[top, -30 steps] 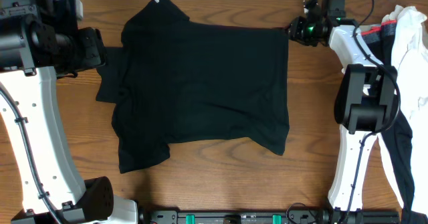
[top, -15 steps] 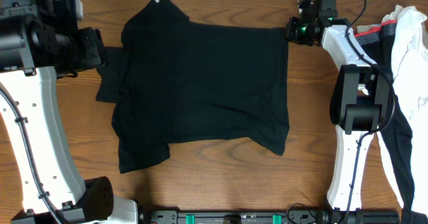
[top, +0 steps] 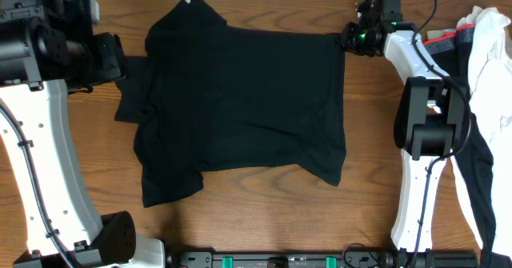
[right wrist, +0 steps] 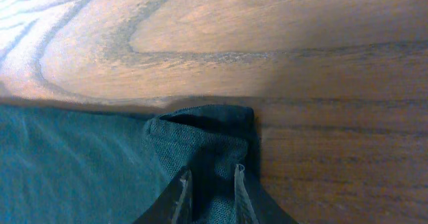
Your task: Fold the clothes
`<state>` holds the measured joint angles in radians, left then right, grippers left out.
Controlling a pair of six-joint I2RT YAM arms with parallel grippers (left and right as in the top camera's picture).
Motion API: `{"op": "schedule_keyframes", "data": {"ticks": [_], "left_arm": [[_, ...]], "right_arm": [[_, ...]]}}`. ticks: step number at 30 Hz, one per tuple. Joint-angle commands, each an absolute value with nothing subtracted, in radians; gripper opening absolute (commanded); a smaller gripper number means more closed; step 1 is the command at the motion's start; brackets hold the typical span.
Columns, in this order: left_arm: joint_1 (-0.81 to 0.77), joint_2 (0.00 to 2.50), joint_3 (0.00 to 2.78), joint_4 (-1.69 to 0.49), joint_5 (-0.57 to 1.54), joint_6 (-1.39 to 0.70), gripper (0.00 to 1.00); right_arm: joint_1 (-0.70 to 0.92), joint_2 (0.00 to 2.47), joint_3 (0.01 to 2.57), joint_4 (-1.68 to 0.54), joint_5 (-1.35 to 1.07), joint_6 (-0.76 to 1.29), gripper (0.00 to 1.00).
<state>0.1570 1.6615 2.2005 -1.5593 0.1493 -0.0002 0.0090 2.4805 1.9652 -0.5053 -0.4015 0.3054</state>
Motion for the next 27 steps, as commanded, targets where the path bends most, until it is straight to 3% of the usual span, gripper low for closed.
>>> {"op": "schedule_keyframes", "data": {"ticks": [1, 3, 5, 13, 27], "left_arm": [[0.162, 1.666, 2.199, -1.558, 0.138, -0.004, 0.58], [0.162, 1.666, 2.199, -1.558, 0.138, -0.004, 0.58], [0.162, 1.666, 2.199, -1.558, 0.138, -0.004, 0.58], [0.162, 1.666, 2.199, -1.559, 0.138, -0.004, 0.58], [0.162, 1.666, 2.199, -1.555, 0.138, -0.004, 0.58]], "right_arm": [[0.023, 2.506, 1.974, -0.506, -0.393, 0.302, 0.20], [0.024, 2.506, 1.974, -0.506, -0.392, 0.302, 0.27], [0.026, 2.507, 1.972, -0.506, -0.391, 0.302, 0.26], [0.030, 2.508, 1.968, -0.493, -0.364, 0.302, 0.01], [0.007, 2.399, 1.979, -0.464, -0.451, 0.217, 0.01]]}}
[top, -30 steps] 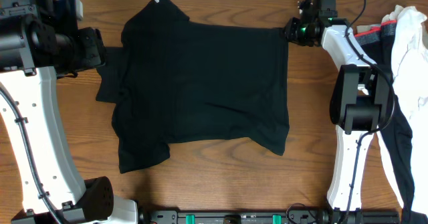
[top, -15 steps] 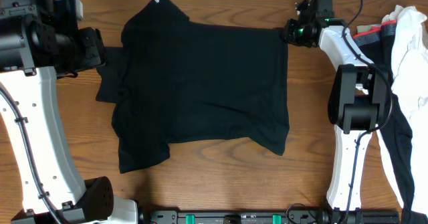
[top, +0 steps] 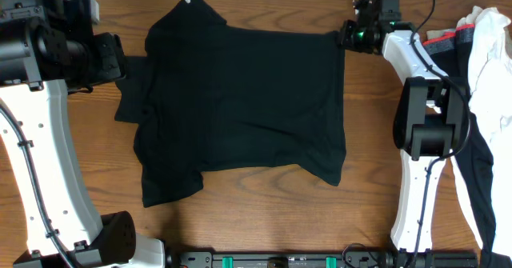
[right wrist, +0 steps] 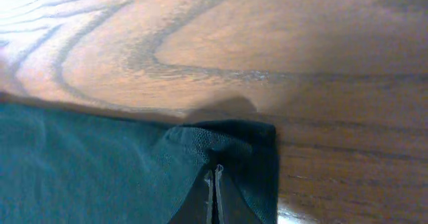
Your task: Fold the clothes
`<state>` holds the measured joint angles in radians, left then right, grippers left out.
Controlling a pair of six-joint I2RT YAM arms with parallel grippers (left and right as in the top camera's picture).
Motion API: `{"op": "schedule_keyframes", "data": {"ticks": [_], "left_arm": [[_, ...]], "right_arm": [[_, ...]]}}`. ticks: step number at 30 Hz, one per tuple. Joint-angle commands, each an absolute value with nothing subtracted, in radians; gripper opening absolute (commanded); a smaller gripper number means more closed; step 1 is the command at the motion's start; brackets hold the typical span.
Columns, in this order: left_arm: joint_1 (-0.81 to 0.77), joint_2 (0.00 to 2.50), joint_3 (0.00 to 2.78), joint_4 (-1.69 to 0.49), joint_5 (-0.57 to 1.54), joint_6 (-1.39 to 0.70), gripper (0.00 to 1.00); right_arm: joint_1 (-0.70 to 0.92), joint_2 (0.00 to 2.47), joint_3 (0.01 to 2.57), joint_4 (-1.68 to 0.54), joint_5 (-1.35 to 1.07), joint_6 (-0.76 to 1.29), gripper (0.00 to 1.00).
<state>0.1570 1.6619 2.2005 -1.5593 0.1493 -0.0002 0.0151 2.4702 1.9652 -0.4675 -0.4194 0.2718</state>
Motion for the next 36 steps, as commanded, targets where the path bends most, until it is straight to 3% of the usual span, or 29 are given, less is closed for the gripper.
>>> {"op": "schedule_keyframes", "data": {"ticks": [1, 21, 22, 24, 26, 29, 36], "left_arm": [[0.162, 1.666, 2.199, -1.554, 0.138, -0.004, 0.58], [0.162, 1.666, 2.199, -1.554, 0.138, -0.004, 0.58], [0.162, 1.666, 2.199, -1.554, 0.138, -0.004, 0.58], [0.162, 1.666, 2.199, -1.554, 0.138, -0.004, 0.59], [0.162, 1.666, 2.199, -1.555, 0.138, -0.004, 0.58], [0.162, 1.666, 2.199, -1.555, 0.137, 0.008, 0.59], [0.163, 1.649, 2.199, -1.578, 0.076, 0.011, 0.59]], "right_arm": [[0.007, 2.395, 1.979, -0.464, -0.453, 0.208, 0.01], [-0.024, 2.382, 1.979, -0.464, -0.332, 0.200, 0.04], [-0.026, 2.382, 1.979, -0.465, -0.332, 0.200, 0.10], [-0.030, 2.382, 1.979, -0.474, -0.331, 0.200, 0.37], [-0.036, 2.382, 1.979, -0.496, -0.332, 0.201, 0.47], [-0.049, 2.380, 1.979, -0.570, -0.372, 0.200, 0.54], [-0.072, 2.344, 1.979, -0.815, -0.585, 0.058, 0.58]]}}
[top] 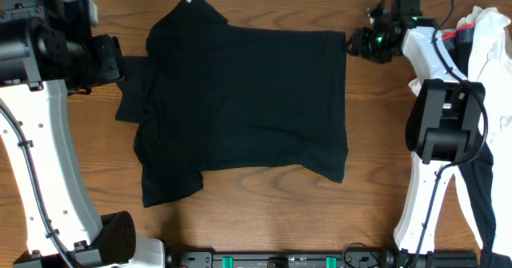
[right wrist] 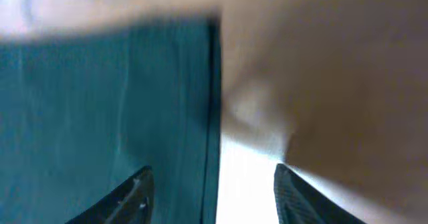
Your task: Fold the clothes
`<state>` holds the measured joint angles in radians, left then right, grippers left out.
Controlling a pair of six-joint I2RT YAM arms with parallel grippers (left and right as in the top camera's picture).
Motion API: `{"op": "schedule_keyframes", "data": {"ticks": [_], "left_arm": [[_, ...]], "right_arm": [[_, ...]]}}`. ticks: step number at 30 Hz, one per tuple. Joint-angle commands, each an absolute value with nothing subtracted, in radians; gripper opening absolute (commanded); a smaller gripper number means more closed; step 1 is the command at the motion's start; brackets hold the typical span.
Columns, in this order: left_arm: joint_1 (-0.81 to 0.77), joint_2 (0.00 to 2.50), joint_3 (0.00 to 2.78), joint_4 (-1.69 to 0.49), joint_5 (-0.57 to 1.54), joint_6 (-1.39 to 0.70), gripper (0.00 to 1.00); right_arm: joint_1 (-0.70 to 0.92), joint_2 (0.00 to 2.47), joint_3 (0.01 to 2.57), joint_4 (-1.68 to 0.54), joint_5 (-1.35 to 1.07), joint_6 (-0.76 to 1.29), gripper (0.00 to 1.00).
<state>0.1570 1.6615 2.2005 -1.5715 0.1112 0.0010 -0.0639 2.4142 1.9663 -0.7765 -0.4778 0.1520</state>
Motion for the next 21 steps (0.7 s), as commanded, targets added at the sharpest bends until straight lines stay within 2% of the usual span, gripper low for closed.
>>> {"op": "schedule_keyframes", "data": {"ticks": [1, 5, 15, 17, 21], "left_arm": [[0.164, 1.640, 2.201, -1.581, 0.076, 0.011, 0.59], [0.165, 1.575, 2.210, -1.615, 0.030, 0.010, 0.59], [0.165, 1.277, 2.204, -1.624, -0.089, -0.096, 0.59], [0.165, 1.247, 2.185, -1.625, -0.092, -0.115, 0.65], [0.165, 1.234, 2.112, -1.637, -0.096, -0.171, 0.65]], "right_arm": [[-0.072, 2.325, 1.979, -0.849, -0.585, 0.030, 0.58], [-0.070, 2.209, 1.979, -0.952, -0.583, -0.034, 0.59], [-0.062, 1.806, 1.979, -1.267, -0.447, -0.010, 0.69], [-0.049, 1.757, 1.978, -1.353, -0.399, 0.009, 0.71], [-0.004, 1.729, 1.969, -1.501, -0.344, 0.031, 0.71]]}}
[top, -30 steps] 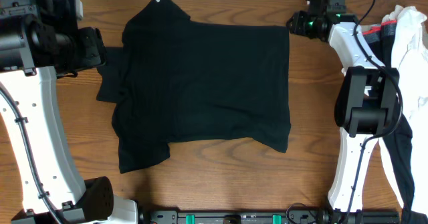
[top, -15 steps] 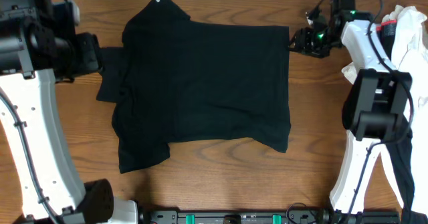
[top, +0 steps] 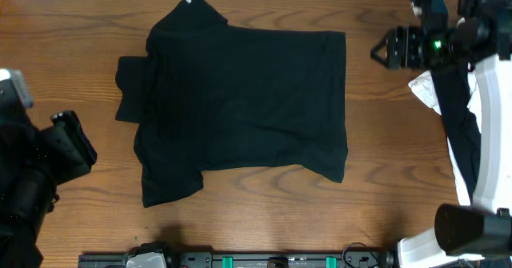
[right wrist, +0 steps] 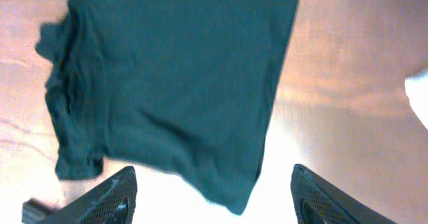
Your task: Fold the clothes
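A black T-shirt lies spread flat on the wooden table, collar to the left, hem to the right. My right gripper hangs high above the table, right of the shirt's far right corner and clear of it. In the right wrist view the whole T-shirt shows far below, and the right gripper stands wide open with nothing between its fingers. My left arm is at the near left, apart from the shirt, and its jaws cannot be made out.
A pile of white and dark clothes lies at the table's right edge under the right arm. Its white cloth shows at the right edge of the wrist view. A black rail runs along the front edge.
My right gripper, open low beside the shirt's far right corner, is now high and further right. The left arm has moved from beside the far left sleeve to the near left.
My right gripper had its fingers a little apart around the shirt's far right corner. Then it was shut on that corner. Later it was open, with the corner lying flat and square. Now both arms are away from the spread shirt.
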`<state>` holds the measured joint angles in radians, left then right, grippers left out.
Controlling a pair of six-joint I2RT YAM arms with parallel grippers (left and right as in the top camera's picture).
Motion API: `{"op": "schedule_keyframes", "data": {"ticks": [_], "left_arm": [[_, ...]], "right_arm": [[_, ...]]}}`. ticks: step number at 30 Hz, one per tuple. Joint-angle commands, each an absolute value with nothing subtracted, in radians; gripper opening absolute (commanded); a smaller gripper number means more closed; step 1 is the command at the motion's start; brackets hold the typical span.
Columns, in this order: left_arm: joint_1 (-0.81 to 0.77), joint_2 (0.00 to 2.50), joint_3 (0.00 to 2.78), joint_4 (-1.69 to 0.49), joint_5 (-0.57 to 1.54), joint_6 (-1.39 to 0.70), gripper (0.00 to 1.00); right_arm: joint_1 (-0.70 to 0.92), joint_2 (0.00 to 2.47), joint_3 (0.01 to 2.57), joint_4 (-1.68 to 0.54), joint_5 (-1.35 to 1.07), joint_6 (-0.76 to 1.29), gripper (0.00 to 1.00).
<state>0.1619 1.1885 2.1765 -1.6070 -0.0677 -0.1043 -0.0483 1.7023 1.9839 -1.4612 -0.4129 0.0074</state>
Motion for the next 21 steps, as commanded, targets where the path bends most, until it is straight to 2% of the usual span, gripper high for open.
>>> {"op": "schedule_keyframes", "data": {"ticks": [1, 7, 15, 21], "left_arm": [[0.165, 1.237, 2.090, -1.642, -0.096, -0.188, 0.65], [0.165, 1.269, 1.956, -1.645, -0.095, -0.246, 0.70], [0.165, 1.295, 1.894, -1.679, -0.099, -0.245, 0.70], [0.165, 1.259, 1.894, -1.689, -0.098, -0.250, 0.70]], "right_arm": [[0.015, 1.730, 1.958, -1.534, -0.344, 0.030, 0.72], [0.154, 1.730, 1.764, -1.538, -0.336, 0.022, 0.72], [0.355, 1.730, 1.407, -1.367, -0.332, 0.010, 0.69], [0.438, 1.721, 1.239, -1.274, -0.150, 0.169, 0.70]]}}
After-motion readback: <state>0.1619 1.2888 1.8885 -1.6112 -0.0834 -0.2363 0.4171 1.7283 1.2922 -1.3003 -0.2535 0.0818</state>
